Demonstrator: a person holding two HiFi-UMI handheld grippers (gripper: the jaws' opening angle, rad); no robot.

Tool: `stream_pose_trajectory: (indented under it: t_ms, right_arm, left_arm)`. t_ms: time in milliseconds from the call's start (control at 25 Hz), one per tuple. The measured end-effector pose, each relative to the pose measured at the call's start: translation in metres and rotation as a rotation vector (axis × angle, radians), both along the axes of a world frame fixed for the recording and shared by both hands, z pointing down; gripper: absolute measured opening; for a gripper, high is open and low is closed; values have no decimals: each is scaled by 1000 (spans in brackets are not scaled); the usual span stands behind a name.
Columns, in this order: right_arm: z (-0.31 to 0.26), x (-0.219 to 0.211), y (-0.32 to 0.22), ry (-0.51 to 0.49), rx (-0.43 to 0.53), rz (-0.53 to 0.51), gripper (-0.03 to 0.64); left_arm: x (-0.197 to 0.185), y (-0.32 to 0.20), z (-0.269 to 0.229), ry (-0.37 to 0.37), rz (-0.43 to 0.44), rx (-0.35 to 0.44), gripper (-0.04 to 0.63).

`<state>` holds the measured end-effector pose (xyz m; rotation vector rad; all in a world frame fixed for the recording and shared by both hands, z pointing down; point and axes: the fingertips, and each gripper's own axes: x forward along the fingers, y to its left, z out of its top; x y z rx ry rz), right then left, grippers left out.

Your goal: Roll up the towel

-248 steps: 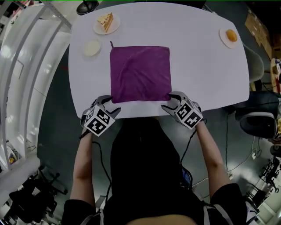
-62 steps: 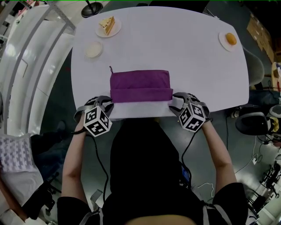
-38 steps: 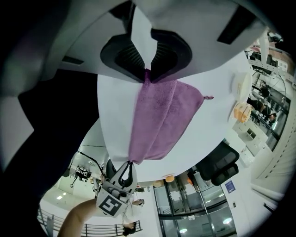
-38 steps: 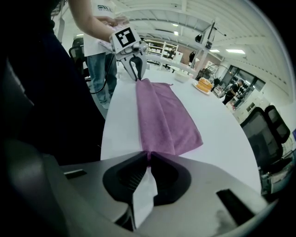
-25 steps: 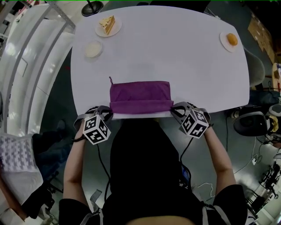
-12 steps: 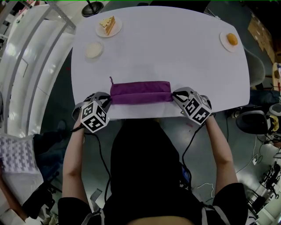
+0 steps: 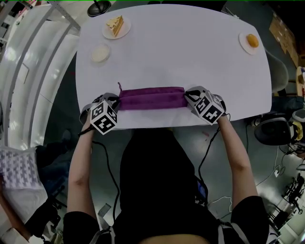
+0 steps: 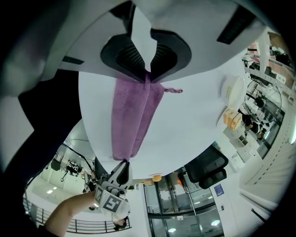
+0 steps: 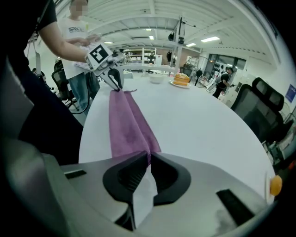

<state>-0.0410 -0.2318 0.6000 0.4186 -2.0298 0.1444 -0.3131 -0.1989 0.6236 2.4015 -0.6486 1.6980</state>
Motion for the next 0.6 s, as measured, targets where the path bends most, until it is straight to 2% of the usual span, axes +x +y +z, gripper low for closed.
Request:
stream_pose_trajectory:
  t_ms: [120,200,280,360,400,520,600]
  right_arm:
    - [6,0,-5,7,7,10,32]
    - [7,2,-9,14,24,16,84]
    - [2,5,-14,16,52,27,98]
    - [-4,9,-18,15,78,39,98]
    - [-7,12,-19,18,92,42,99]
    - [-19,19,-21,17,136,62,100]
    - [-32,21,-19,-36,147,117,100]
  left_arm:
    - [-1,-7,3,18,-53,5,40]
    - [-4,-13,1,26,-83,21,44]
    - [-10,-19,-4,26,-110,44,63]
    - [-19,-23,-11,33,-144,58,144]
    - [-23,-24,-16,40,-157,62,164]
    - [-28,-23,-30,50,-166,93,166]
    - [-25,-17,-40,83,-182,108,165]
